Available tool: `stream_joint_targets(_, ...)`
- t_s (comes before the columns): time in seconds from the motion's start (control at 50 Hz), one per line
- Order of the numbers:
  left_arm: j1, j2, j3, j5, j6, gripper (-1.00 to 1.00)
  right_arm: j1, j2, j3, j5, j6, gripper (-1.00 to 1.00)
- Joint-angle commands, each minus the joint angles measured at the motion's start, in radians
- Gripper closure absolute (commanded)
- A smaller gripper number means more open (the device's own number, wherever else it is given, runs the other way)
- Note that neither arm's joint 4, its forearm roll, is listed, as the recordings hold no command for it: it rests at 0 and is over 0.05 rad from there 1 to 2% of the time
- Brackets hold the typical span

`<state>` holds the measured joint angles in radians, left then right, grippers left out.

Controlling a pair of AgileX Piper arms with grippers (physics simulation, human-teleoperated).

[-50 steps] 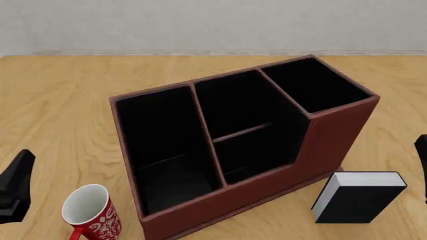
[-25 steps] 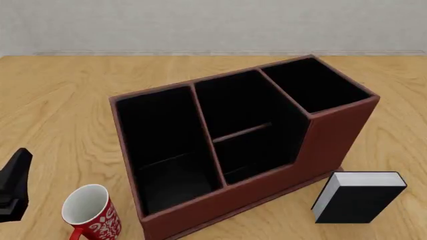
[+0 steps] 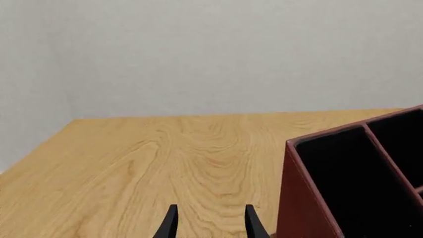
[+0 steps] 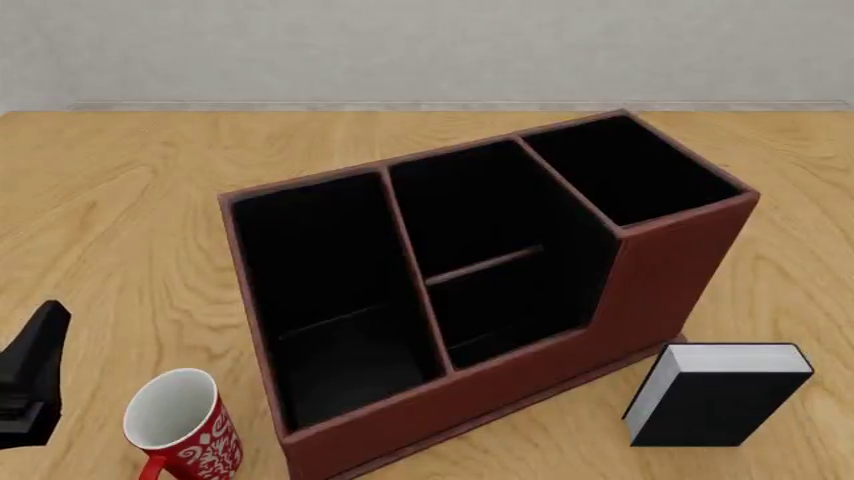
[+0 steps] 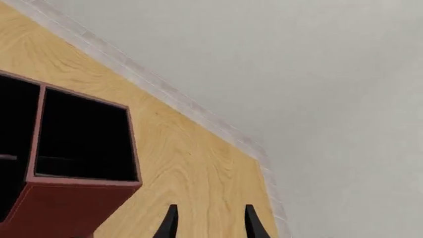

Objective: Pick up the book and place it in the right compartment of the caddy.

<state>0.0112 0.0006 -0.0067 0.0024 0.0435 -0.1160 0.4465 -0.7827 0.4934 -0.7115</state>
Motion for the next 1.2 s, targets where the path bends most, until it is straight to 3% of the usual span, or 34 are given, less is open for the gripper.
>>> stream_joint_targets(0.02,0.0,0.0,0.001,0.002,0.01,-1.0,-0.028,0.078,-0.063,0.061,-0.192,-1.0)
stream_joint_targets(0.12,-0.004,0.0,0.001,0.003,0.013,-1.0,-0.041,0.112,-0.11,0.103,-0.249,-1.0)
stream_joint_targets(0.24,-0.005,0.0,0.002,0.001,0.016,-1.0,-0.061,0.134,-0.084,0.139,-0.366,-1.0)
stream_joint_targets(0.28,-0.007,0.0,0.004,0.0,0.019,-1.0,-0.075,0.148,-0.098,0.138,-0.377,-1.0)
stream_joint_targets(0.32,-0.005,0.0,0.005,0.003,0.021,-1.0,-0.092,0.134,-0.044,0.139,-0.457,-1.0)
stream_joint_targets(0.38,-0.003,0.0,0.006,0.008,0.03,-1.0,-0.095,0.156,-0.072,0.15,-0.437,-1.0)
stream_joint_targets(0.4,-0.004,0.0,0.005,0.007,0.03,-1.0,-0.105,0.153,-0.038,0.162,-0.49,-1.0)
stream_joint_targets(0.5,-0.005,0.0,0.006,0.009,0.03,-1.0,-0.106,0.192,-0.072,0.226,-0.478,-1.0)
stream_joint_targets(0.52,-0.006,0.0,0.006,0.012,0.038,-1.0,-0.114,0.197,-0.066,0.244,-0.51,-1.0)
stream_joint_targets(0.6,-0.01,0.0,0.006,0.014,0.036,-1.0,-0.101,0.22,-0.106,0.294,-0.494,-1.0)
stream_joint_targets(0.8,-0.015,0.0,0.006,0.014,0.04,-1.0,-0.09,0.266,-0.196,0.462,-0.518,-1.0)
stream_joint_targets(0.98,-0.024,0.0,0.006,0.018,0.044,-1.0,-0.146,0.32,-0.223,0.536,-0.554,-1.0)
stream_joint_targets(1.04,-0.028,0.0,0.006,0.02,0.044,-1.0,-0.142,0.333,-0.237,0.579,-0.539,-1.0)
stream_joint_targets(1.2,-0.038,0.0,0.006,0.02,0.05,-1.0,-0.209,0.367,-0.237,0.637,-0.622,-1.0)
